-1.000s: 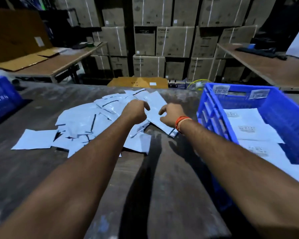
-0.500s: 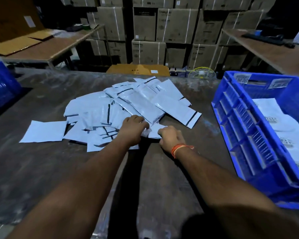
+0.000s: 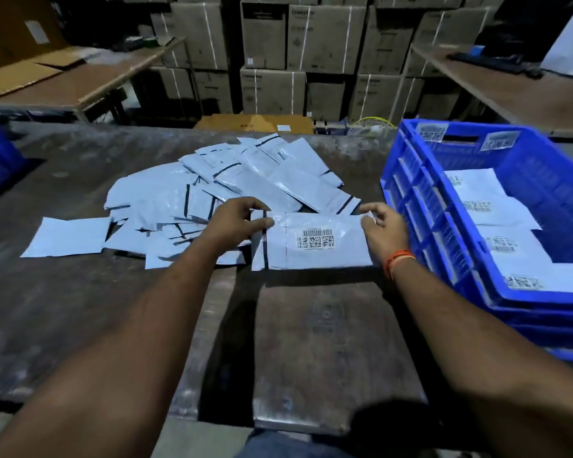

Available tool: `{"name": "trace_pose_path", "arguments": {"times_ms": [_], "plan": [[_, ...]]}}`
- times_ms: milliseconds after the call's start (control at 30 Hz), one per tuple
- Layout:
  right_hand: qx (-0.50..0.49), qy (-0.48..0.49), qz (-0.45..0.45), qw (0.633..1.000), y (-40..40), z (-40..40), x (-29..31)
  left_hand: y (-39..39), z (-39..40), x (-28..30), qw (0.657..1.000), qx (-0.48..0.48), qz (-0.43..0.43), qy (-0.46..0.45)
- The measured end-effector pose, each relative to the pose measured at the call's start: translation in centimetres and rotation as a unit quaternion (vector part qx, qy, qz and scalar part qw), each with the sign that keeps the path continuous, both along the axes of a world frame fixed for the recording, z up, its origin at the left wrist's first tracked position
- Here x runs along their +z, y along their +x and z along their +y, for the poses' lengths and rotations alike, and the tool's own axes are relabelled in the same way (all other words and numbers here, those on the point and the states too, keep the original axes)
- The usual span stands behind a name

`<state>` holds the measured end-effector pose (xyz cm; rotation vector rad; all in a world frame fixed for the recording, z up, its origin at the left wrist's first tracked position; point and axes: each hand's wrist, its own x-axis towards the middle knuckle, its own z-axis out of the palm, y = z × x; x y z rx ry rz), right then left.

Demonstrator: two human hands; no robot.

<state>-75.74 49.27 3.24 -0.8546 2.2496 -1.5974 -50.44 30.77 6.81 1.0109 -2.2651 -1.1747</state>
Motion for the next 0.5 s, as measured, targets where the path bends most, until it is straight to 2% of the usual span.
{"name": "trace_pose_path", "arguments": {"times_ms": [67, 233, 333, 400, 500], "plan": [[-0.008, 0.056, 0.020, 0.998, 0.1, 1.9, -1.6, -0.2, 1.5, -2.3, 0.998, 0.038, 0.022, 0.038], [-0.025, 0.171, 0.057, 0.983, 2.2, 5.4, -5.1, -0.7, 6.8, -7.2, 0.984, 0.105, -0.110, -0.094], [-0.055, 0.218, 0.213, 0.951, 4.0, 6.7, -5.8, -0.6, 10.0, -8.5, 0.943, 0.124, -0.198, -0.238], [-0.030, 0.207, 0.300, 0.931, 5.4, 7.3, -6.1, -0.8, 12.2, -9.5, 0.930, 0.086, -0.171, -0.313], [0.063, 0.217, 0.325, 0.918, 7.5, 7.3, -6.5, -1.1, 14.6, -10.9, 0.924, 0.027, -0.133, -0.357]]}}
